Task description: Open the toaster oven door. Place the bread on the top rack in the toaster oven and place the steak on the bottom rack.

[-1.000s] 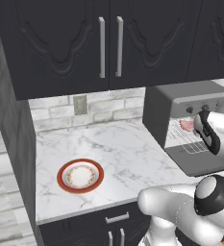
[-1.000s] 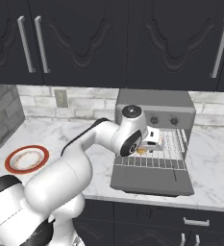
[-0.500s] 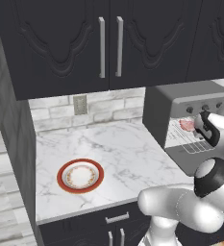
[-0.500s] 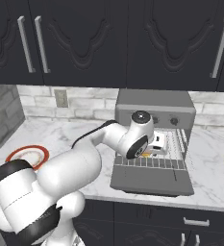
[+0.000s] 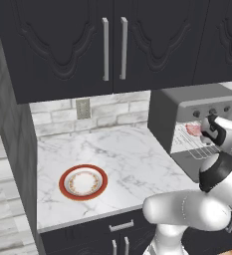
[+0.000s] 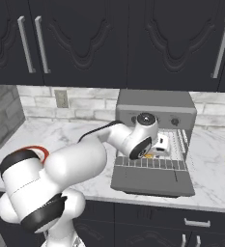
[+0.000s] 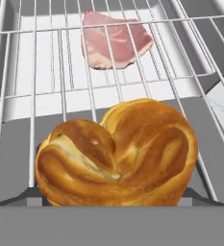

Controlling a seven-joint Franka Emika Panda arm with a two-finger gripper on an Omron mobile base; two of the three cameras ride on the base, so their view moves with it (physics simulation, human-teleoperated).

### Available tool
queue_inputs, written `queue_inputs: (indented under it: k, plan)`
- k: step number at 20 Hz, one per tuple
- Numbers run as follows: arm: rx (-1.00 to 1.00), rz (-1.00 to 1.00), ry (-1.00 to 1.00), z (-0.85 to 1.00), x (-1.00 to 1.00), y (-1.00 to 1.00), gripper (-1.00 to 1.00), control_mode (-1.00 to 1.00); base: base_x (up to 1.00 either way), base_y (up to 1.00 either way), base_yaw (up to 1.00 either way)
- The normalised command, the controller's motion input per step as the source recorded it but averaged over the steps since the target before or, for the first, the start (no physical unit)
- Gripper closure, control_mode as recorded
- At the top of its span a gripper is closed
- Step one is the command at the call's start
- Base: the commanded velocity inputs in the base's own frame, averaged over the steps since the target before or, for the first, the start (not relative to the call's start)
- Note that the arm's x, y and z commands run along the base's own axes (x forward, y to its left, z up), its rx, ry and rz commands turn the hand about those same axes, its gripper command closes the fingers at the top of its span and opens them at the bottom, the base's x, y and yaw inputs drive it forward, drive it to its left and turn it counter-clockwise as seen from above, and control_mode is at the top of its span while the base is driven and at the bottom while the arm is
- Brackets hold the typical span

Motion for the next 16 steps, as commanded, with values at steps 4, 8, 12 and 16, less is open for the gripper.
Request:
queue_inputs:
  k: [4, 8, 12, 16]
  plan:
    - [0.0, 0.01, 0.0, -0.04, 0.01, -0.09, 1.0, -1.0, 0.0, 0.0, 0.0]
    - [0.0, 0.02, 0.0, -0.09, 0.0, -0.06, 1.0, -1.0, 0.0, 0.0, 0.0]
    - [0.0, 0.04, 0.0, -0.14, 0.0, -0.01, 1.0, -1.0, 0.0, 0.0, 0.0]
    - [0.01, 0.06, 0.0, -0.16, 0.0, 0.0, 1.0, -1.0, 0.0, 0.0, 0.0]
